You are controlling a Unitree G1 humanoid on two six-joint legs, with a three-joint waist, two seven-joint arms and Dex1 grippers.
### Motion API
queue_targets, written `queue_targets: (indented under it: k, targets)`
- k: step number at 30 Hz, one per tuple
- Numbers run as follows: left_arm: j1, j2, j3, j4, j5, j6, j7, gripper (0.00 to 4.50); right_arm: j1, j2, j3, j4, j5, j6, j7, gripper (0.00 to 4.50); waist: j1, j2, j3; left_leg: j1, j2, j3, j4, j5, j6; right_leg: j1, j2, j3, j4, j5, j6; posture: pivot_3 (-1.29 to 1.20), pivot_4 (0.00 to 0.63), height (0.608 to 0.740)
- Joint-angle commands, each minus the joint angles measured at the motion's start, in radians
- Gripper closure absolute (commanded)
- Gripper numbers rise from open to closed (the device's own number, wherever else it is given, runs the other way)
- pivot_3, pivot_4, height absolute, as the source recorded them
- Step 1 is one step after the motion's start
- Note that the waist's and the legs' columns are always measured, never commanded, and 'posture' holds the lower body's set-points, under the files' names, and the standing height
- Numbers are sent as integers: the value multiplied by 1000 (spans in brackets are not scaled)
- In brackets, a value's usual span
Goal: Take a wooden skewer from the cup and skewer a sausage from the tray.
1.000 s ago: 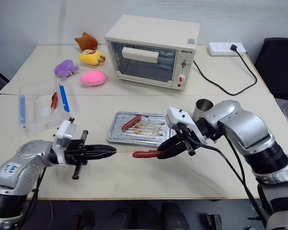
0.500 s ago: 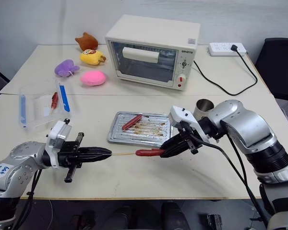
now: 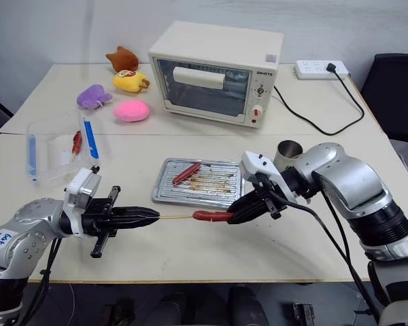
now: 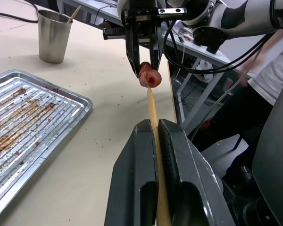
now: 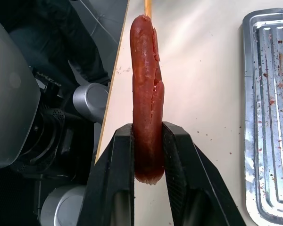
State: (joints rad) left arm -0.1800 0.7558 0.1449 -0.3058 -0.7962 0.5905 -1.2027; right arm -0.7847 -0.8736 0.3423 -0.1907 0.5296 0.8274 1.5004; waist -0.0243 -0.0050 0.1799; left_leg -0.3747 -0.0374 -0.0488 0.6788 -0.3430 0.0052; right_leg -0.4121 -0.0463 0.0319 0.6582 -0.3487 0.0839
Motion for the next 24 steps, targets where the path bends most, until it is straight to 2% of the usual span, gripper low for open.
queue_targets:
  k: [1, 13, 24]
  targets:
    - [-2, 18, 26, -28, -21, 1, -6, 4500, 1, -18, -31, -7, 5, -12, 16, 3662, 0, 0, 0, 0, 0, 0, 0, 0, 0, 0, 0, 0, 0, 0, 0, 0, 150, 740]
    - [11, 41, 34, -28, -31, 10, -15, 4500, 3, -14, -29, -1, 1, -19, 17, 3662, 0, 0, 0, 0, 0, 0, 0, 0, 0, 0, 0, 0, 0, 0, 0, 0, 150, 740]
    - [-13, 15, -1, -28, -27, 10, -6, 4500, 0, -7, -25, 5, 2, -26, 15, 3662, 0, 0, 0, 0, 0, 0, 0, 0, 0, 0, 0, 0, 0, 0, 0, 0, 150, 740]
